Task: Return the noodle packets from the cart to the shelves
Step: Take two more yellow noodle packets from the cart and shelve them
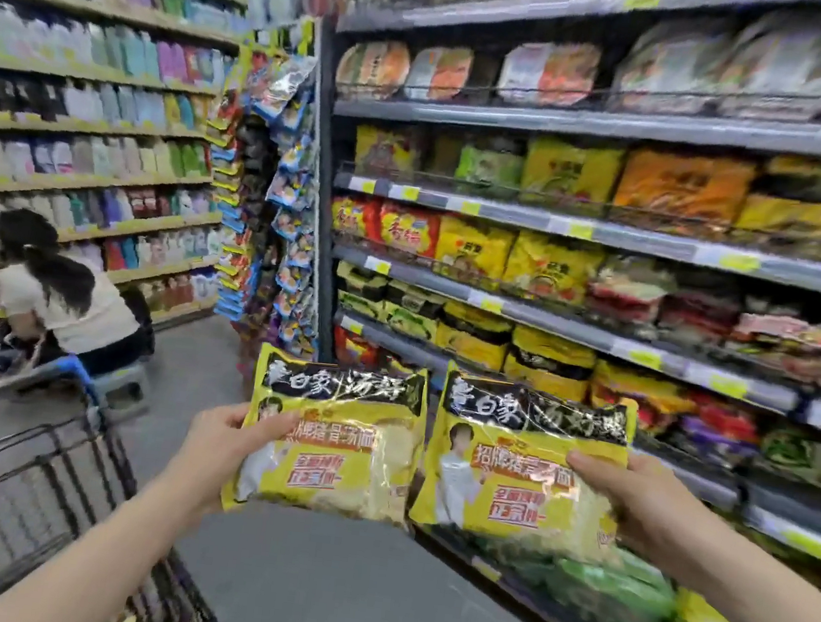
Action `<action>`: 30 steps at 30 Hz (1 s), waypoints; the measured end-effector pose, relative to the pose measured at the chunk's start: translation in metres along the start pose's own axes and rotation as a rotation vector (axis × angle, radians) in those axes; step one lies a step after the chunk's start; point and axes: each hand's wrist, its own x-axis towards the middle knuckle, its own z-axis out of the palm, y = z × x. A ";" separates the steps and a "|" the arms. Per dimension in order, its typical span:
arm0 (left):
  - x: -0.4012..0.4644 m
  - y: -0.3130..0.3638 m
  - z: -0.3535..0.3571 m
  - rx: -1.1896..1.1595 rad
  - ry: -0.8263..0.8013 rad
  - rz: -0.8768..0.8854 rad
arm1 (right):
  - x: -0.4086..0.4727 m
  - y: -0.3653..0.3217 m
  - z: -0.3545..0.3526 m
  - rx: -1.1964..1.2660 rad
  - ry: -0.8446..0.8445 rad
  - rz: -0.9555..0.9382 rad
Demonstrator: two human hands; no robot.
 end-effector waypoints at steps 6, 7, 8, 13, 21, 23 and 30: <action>0.006 0.007 0.154 -0.016 -0.369 -0.001 | -0.103 0.032 -0.120 0.035 0.379 0.025; 0.003 0.009 0.181 -0.021 -0.424 -0.004 | -0.122 0.036 -0.137 0.049 0.436 0.041; -0.003 0.012 0.207 -0.009 -0.477 -0.004 | -0.142 0.040 -0.153 0.071 0.490 0.056; -0.043 0.020 0.334 0.024 -0.686 0.073 | -0.234 0.064 -0.228 0.162 0.716 0.084; -0.111 0.017 0.510 0.041 -0.879 0.145 | -0.344 0.087 -0.340 0.201 0.945 0.071; -0.127 0.016 0.546 0.027 -0.906 0.141 | -0.363 0.092 -0.364 0.203 0.969 0.044; -0.157 0.022 0.635 -0.032 -0.978 0.148 | -0.404 0.112 -0.446 0.207 1.074 0.049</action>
